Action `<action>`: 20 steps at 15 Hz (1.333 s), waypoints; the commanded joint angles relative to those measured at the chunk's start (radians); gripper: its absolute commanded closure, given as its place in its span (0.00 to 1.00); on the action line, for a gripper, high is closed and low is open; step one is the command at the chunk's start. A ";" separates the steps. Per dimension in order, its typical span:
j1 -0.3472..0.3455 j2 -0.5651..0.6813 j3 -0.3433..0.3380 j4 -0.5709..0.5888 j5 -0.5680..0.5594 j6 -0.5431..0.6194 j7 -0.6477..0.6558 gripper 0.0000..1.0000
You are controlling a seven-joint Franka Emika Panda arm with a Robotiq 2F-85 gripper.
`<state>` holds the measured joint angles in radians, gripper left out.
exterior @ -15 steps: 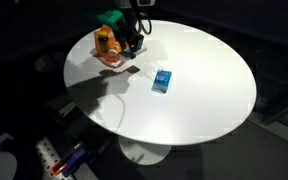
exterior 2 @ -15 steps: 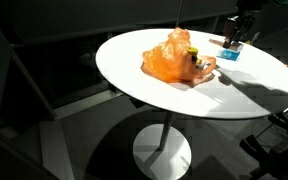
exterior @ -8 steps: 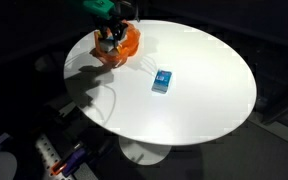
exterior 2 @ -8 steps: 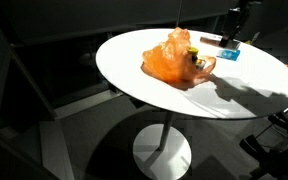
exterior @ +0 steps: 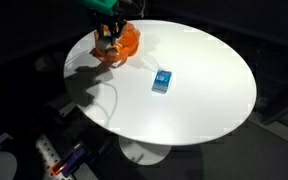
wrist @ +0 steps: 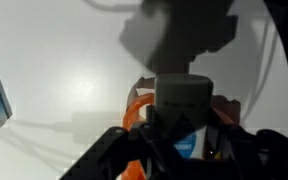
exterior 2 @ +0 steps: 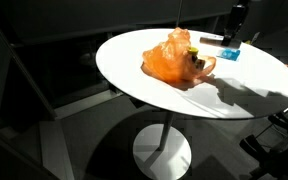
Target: Pick up the white container on the left side of the table and put it in the orange plastic
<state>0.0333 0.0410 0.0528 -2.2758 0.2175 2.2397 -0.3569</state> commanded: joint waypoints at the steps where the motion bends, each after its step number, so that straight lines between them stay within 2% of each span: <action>1: -0.002 0.022 -0.002 0.018 -0.007 -0.005 -0.002 0.75; 7: -0.007 0.123 0.006 0.104 0.000 -0.005 -0.019 0.75; 19: 0.002 0.360 0.064 0.375 -0.028 -0.042 0.006 0.75; 20: 0.004 0.371 0.066 0.390 -0.034 -0.039 0.011 0.29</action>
<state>0.0381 0.3637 0.1071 -1.9708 0.2118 2.2378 -0.3572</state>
